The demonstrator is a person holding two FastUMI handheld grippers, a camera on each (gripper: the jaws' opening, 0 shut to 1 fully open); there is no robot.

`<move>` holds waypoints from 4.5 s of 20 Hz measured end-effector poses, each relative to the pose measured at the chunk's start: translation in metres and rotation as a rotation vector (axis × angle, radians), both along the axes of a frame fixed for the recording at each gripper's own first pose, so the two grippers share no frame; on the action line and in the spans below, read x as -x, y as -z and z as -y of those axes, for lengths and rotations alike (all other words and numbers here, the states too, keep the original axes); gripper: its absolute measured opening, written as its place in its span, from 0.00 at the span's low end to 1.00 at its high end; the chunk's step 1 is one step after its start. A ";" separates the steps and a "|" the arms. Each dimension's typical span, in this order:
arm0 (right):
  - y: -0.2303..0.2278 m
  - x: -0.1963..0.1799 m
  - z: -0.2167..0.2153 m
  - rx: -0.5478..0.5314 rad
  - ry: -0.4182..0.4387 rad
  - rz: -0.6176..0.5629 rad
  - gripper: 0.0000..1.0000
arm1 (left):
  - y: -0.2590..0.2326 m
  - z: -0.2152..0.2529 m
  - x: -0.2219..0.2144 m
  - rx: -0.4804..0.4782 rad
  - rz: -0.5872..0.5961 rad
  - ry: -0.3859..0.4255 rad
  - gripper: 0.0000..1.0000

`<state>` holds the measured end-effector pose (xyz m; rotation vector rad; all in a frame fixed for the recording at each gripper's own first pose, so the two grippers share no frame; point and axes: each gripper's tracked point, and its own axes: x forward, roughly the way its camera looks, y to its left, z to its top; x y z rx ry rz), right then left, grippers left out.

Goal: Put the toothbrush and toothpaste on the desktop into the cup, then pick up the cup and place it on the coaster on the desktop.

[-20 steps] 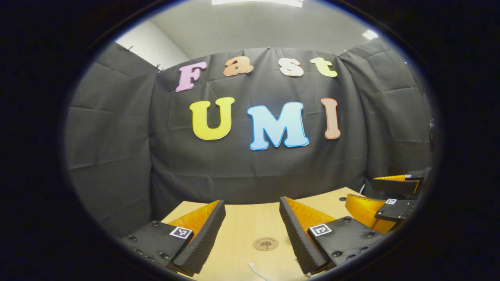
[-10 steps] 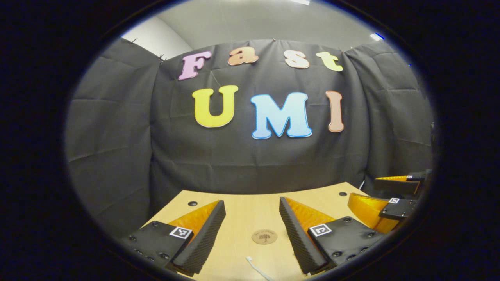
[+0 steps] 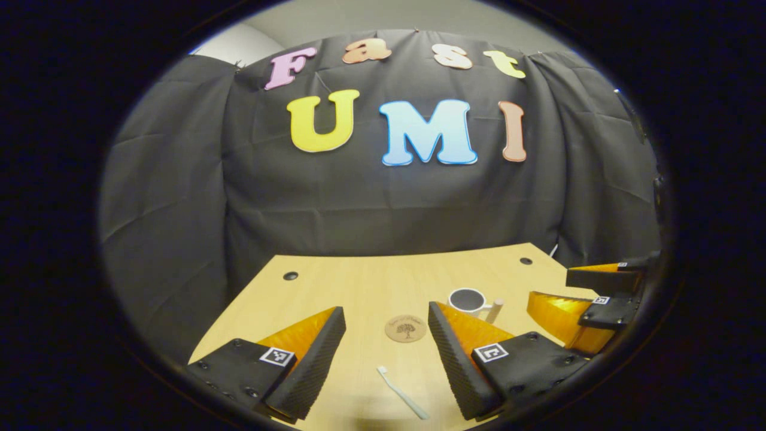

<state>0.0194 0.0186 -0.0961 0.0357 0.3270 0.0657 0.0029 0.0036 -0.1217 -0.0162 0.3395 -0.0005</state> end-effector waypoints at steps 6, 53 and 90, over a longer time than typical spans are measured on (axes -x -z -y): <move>0.053 -0.004 -0.013 0.001 -0.034 -0.174 0.94 | 0.069 -0.001 0.010 0.057 -0.176 0.016 0.93; 0.229 -0.007 -0.035 -0.130 -0.034 -0.846 0.19 | 0.257 -0.007 0.002 0.040 -0.755 -0.030 0.08; 0.022 -0.193 0.003 -0.284 0.014 -0.201 0.18 | -0.066 -0.414 0.240 -0.029 -0.421 0.035 0.08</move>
